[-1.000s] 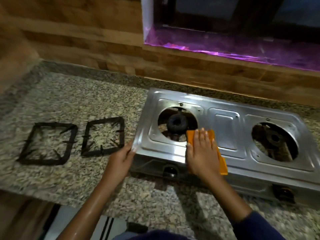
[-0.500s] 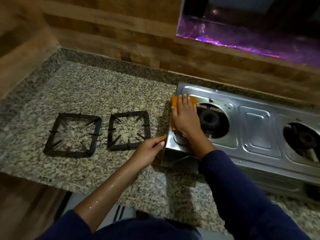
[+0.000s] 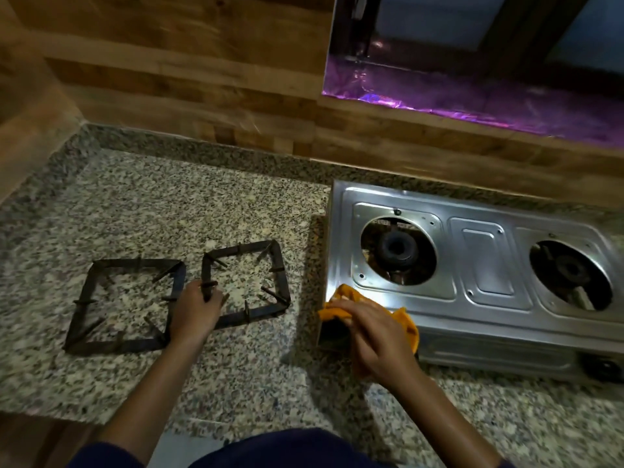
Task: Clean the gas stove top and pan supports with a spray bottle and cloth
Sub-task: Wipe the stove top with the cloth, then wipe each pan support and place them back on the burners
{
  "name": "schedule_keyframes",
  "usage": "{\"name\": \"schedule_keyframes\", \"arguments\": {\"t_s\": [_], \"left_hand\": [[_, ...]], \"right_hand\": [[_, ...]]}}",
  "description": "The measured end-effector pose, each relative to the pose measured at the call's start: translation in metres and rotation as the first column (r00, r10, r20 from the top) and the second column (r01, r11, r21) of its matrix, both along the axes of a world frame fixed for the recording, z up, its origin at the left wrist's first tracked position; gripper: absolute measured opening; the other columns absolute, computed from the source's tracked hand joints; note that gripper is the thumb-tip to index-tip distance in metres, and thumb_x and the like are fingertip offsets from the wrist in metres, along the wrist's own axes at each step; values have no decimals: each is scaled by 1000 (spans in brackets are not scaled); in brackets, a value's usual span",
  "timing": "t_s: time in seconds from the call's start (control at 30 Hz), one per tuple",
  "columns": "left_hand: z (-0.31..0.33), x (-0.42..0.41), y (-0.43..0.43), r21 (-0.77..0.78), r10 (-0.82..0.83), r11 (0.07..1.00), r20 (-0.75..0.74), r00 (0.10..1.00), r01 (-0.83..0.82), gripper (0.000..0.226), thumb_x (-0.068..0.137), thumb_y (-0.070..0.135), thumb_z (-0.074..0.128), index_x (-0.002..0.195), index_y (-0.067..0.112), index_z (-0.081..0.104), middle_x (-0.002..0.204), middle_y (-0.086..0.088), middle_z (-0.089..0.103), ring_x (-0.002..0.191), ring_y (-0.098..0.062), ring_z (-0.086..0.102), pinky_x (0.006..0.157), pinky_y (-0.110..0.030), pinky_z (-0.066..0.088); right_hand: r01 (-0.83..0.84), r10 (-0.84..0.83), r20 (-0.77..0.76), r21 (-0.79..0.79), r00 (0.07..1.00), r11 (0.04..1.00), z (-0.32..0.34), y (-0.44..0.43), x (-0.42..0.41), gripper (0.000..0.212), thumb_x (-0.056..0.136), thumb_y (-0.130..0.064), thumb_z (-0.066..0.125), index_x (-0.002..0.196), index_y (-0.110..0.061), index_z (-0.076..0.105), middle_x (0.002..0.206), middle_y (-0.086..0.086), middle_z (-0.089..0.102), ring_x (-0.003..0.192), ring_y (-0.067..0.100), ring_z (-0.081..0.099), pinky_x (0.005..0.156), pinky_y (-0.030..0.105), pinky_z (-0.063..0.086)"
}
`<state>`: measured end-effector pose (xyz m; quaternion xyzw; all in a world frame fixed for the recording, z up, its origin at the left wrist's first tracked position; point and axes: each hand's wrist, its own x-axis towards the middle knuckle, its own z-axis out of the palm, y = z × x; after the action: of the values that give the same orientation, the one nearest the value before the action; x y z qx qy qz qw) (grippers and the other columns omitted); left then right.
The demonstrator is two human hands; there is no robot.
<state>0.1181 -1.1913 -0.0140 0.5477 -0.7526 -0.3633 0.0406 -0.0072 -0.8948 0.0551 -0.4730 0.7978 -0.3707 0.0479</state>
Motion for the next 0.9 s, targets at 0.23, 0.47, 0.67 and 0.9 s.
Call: {"name": "schedule_keyframes", "arguments": {"t_s": [0.23, 0.47, 0.67, 0.9], "left_hand": [[-4, -29, -17, -28, -60, 997, 324, 944, 73, 63, 88, 50, 64, 125, 0, 52, 116, -17, 60, 93, -34, 62, 56, -35, 45], [-3, -28, -14, 16, -48, 999, 214, 976, 46, 32, 97, 27, 57, 114, 0, 55, 73, -10, 55, 57, -24, 51, 44, -30, 32], [-9, -17, 1, 221, 175, 965, -144, 974, -141, 50, 87, 38, 60, 124, 9, 45, 89, -9, 68, 74, -26, 67, 59, -44, 58], [24, -18, 15, 301, 270, 936, -275, 923, -184, 88, 77, 71, 62, 135, 7, 44, 109, -14, 66, 72, -18, 68, 46, -32, 56]], "right_hand": [[37, 29, 645, -88, 764, 995, 14, -23, -4, 28, 103, -28, 47, 123, -16, 63, 111, 5, 72, 104, 22, 69, 87, 43, 56], [252, 93, 932, -189, 350, 949, 27, -77, 18, 25, 101, -14, 44, 119, -12, 61, 102, 6, 76, 92, 18, 72, 75, 28, 57], [447, 128, 992, -108, -16, 888, 21, -97, 27, 33, 102, -23, 43, 131, -15, 56, 124, 19, 66, 115, 37, 63, 101, 53, 47], [399, -45, 976, 128, -212, 908, 25, -96, 22, 44, 99, -43, 43, 122, -11, 64, 113, 20, 70, 101, 37, 65, 88, 43, 51]]}}
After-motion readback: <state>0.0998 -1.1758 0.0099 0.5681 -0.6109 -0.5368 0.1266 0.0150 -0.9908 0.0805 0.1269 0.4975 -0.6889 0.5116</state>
